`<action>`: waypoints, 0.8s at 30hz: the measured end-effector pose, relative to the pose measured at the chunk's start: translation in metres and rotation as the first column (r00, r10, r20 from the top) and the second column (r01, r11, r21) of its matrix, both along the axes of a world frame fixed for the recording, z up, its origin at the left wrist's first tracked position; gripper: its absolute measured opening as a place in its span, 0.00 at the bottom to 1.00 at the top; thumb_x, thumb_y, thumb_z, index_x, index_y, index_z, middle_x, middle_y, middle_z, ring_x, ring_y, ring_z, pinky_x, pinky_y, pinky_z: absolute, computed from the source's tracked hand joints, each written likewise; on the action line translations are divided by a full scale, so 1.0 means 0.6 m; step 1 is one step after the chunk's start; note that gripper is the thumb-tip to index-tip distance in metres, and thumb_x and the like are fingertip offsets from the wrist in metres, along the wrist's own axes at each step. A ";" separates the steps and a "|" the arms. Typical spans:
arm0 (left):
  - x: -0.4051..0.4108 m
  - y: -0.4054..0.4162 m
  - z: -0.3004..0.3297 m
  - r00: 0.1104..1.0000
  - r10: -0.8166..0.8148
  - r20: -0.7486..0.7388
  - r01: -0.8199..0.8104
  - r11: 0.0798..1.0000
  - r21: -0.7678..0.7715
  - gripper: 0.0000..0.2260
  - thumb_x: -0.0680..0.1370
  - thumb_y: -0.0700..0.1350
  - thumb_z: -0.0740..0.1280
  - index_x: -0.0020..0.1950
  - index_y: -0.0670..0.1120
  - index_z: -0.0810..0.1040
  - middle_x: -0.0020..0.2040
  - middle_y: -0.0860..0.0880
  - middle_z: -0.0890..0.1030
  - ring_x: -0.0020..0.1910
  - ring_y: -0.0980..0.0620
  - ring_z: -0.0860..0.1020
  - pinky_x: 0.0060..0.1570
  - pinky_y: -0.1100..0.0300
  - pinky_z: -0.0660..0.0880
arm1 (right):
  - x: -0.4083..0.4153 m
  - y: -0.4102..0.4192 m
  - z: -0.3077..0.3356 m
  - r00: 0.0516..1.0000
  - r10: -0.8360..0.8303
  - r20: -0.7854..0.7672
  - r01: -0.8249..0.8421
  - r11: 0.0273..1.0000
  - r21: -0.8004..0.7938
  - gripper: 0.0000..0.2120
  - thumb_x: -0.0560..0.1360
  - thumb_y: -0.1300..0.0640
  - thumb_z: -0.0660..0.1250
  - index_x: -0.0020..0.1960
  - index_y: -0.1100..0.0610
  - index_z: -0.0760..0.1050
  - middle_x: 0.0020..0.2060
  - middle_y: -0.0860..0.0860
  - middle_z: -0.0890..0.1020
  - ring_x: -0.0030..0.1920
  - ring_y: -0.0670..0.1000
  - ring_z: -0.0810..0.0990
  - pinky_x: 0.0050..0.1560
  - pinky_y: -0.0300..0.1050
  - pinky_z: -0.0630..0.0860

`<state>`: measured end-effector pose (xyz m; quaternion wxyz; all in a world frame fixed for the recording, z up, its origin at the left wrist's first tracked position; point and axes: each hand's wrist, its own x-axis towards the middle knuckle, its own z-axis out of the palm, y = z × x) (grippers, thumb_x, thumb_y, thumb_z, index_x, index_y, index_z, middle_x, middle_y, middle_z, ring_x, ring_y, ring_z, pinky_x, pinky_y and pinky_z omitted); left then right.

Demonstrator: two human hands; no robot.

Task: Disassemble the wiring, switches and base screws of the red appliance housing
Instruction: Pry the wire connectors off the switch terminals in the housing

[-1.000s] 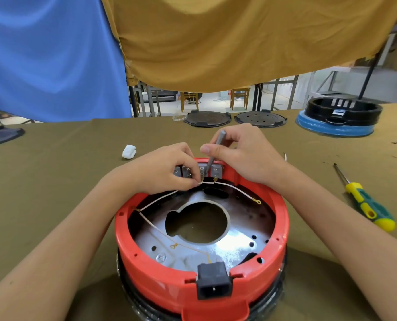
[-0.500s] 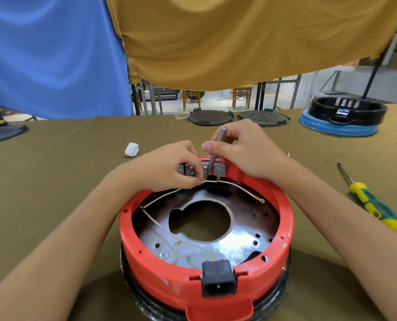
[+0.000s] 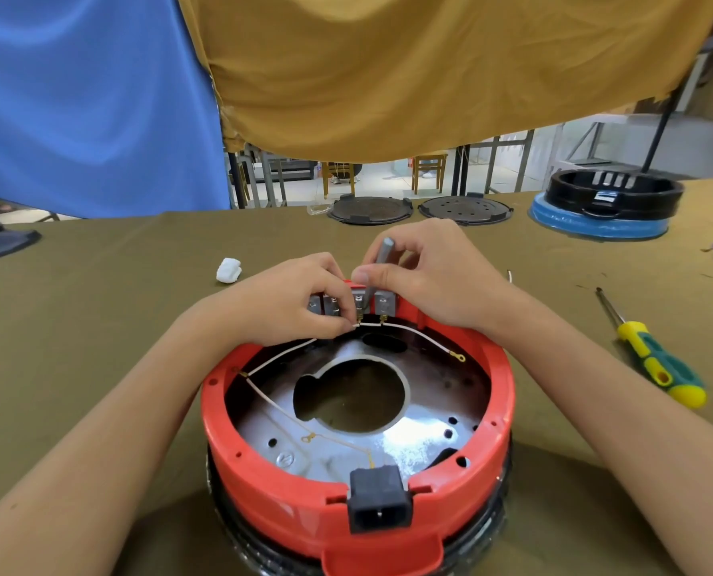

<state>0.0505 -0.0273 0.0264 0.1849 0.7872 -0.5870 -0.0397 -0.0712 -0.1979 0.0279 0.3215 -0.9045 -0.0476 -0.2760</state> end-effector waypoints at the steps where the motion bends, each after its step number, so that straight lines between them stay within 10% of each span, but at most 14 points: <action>1: 0.000 0.000 0.000 1.000 -0.001 0.001 0.001 1.000 0.001 0.03 0.74 0.50 0.73 0.44 0.60 0.83 0.50 0.60 0.72 0.51 0.65 0.73 0.53 0.70 0.66 | 0.000 -0.001 0.001 1.000 0.006 -0.009 -0.006 1.000 -0.001 0.07 0.74 0.52 0.75 0.40 0.55 0.84 0.31 0.52 0.83 0.33 0.52 0.79 0.37 0.48 0.76; 14: 0.000 0.001 0.000 1.000 0.005 0.008 -0.005 1.000 0.005 0.03 0.74 0.51 0.72 0.42 0.61 0.82 0.50 0.60 0.72 0.53 0.65 0.73 0.51 0.76 0.64 | 0.016 -0.007 -0.002 0.995 -0.060 -0.074 0.075 0.973 0.218 0.11 0.75 0.51 0.74 0.37 0.56 0.82 0.30 0.54 0.81 0.30 0.45 0.72 0.36 0.42 0.70; 24: 0.002 0.000 -0.001 1.000 -0.004 -0.005 0.004 1.000 -0.009 0.02 0.74 0.51 0.73 0.44 0.60 0.83 0.51 0.59 0.73 0.51 0.62 0.74 0.59 0.58 0.70 | -0.004 -0.003 0.002 0.999 0.028 -0.019 -0.028 0.999 -0.026 0.06 0.74 0.53 0.75 0.41 0.55 0.85 0.32 0.50 0.84 0.32 0.48 0.79 0.35 0.41 0.73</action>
